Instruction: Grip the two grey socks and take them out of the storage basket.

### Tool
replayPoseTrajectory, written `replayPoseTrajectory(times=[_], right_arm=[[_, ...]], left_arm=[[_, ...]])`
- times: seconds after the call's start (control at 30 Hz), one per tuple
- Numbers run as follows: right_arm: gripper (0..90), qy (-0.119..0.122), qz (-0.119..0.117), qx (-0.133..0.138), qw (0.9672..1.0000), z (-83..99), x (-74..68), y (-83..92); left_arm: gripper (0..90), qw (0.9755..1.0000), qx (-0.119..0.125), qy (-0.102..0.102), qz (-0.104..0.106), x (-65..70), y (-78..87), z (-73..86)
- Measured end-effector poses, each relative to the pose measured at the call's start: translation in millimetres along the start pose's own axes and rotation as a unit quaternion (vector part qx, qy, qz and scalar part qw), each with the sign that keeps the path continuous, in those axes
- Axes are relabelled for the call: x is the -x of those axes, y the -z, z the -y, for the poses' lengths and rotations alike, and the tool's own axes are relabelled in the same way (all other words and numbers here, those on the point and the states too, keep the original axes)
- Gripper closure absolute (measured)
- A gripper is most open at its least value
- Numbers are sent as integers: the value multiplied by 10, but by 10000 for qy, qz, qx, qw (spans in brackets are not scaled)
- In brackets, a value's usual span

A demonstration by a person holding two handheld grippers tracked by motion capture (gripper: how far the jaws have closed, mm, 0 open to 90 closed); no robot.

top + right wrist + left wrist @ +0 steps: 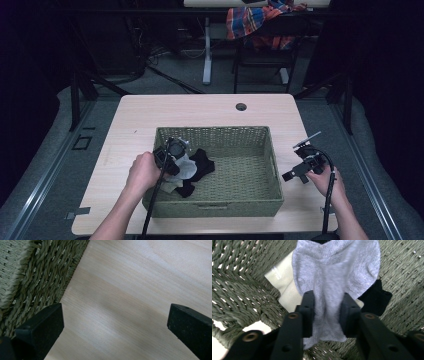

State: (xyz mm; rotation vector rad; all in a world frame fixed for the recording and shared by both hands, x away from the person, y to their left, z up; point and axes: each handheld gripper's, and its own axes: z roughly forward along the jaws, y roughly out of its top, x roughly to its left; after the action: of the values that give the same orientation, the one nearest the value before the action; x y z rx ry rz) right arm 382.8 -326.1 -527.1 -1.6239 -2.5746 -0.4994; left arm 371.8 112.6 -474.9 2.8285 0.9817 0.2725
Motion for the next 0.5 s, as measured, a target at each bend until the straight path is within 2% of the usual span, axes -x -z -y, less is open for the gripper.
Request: replayPoseTrajectory(times=[0.07, 0.17, 0.2, 0.27, 0.37, 0.5], right_arm=[[5, -93, -3, 105, 9999, 10, -8, -16], [5, 21, 11, -40, 10000, 0, 10, 2], [5, -94, 22, 110, 9999, 11, -5, -18], [5, -81, 20, 108, 9999, 10, -5, -11], [5, 43, 51, -57, 10000, -1, 13, 13], [5, -106, 66, 128, 9998, 12, -9, -8]], left_arm=[[747, 10000, 45, -16, 68, -16, 31, 11], [763, 9997, 125, 10, 187, -14, 77, 14], [764, 9996, 145, 7, 225, -11, 99, 12], [761, 9994, 208, 14, 259, -5, 154, 6], [760, 9990, 347, 20, 297, -3, 228, 11], [765, 9983, 463, 48, 347, -30, 328, 35]])
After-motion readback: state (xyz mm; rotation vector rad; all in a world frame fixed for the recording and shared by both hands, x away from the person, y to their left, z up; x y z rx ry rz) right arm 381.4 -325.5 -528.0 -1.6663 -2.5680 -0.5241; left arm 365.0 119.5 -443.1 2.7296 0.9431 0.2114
